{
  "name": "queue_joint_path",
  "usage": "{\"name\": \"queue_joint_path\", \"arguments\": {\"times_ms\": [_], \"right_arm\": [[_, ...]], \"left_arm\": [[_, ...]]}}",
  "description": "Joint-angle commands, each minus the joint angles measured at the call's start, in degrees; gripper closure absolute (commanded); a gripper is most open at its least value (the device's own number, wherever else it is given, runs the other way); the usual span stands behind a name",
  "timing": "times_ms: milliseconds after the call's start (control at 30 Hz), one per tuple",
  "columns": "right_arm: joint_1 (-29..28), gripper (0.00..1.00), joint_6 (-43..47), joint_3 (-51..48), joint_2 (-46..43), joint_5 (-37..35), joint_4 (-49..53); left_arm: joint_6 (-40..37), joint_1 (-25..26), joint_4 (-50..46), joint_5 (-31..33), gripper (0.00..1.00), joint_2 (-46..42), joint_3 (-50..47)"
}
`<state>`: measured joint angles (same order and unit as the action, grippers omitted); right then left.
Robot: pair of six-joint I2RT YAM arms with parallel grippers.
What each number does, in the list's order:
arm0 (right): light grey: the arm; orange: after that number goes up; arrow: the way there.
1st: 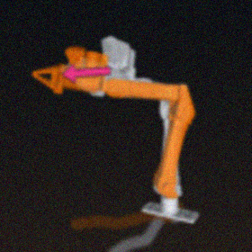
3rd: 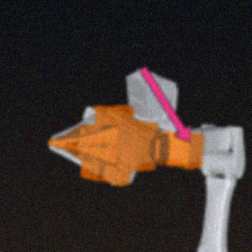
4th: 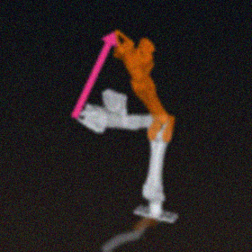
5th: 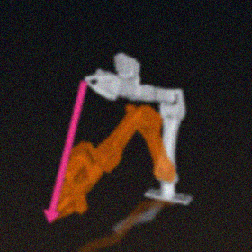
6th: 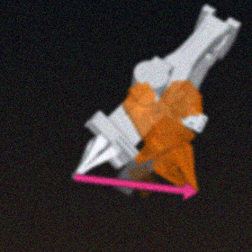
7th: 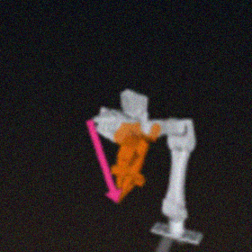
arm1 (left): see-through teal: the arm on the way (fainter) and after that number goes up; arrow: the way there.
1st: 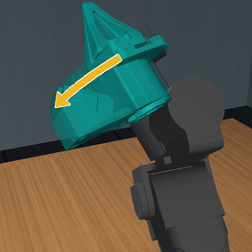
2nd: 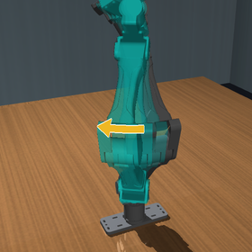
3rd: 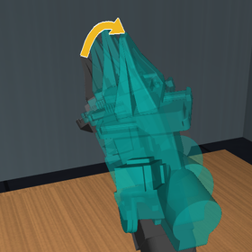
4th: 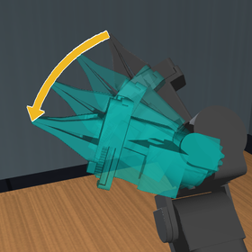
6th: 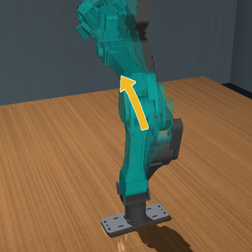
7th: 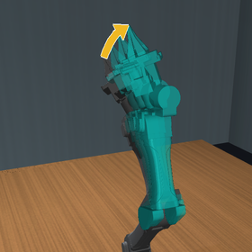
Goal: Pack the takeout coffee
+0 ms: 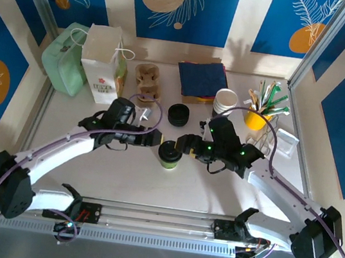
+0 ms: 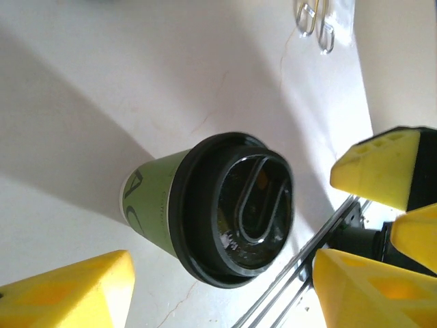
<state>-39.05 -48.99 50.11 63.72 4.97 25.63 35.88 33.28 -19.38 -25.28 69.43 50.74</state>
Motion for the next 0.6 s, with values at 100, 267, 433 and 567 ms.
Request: {"name": "queue_joint_path", "arguments": {"times_ms": [100,267,433,567], "right_arm": [[-5.6,0.24,3.3,6.4,1.2,-9.0,7.3],[-12.6,0.23,6.5,15.4,7.5,-20.1,15.4],[-17.9,0.19,7.6,25.0,15.8,-31.0,24.9],[-20.8,0.17,8.5,31.4,22.1,-36.6,30.2]], "left_arm": [[0.7,-2.0,-2.4,8.1,0.23,-9.5,-1.6],[0.6,-2.4,-3.8,13.8,0.18,-18.0,-3.4],[-0.2,-3.1,-5.9,18.6,0.14,-23.7,-4.9],[-0.5,-3.4,-7.8,21.7,0.12,-27.0,-5.6]]}}
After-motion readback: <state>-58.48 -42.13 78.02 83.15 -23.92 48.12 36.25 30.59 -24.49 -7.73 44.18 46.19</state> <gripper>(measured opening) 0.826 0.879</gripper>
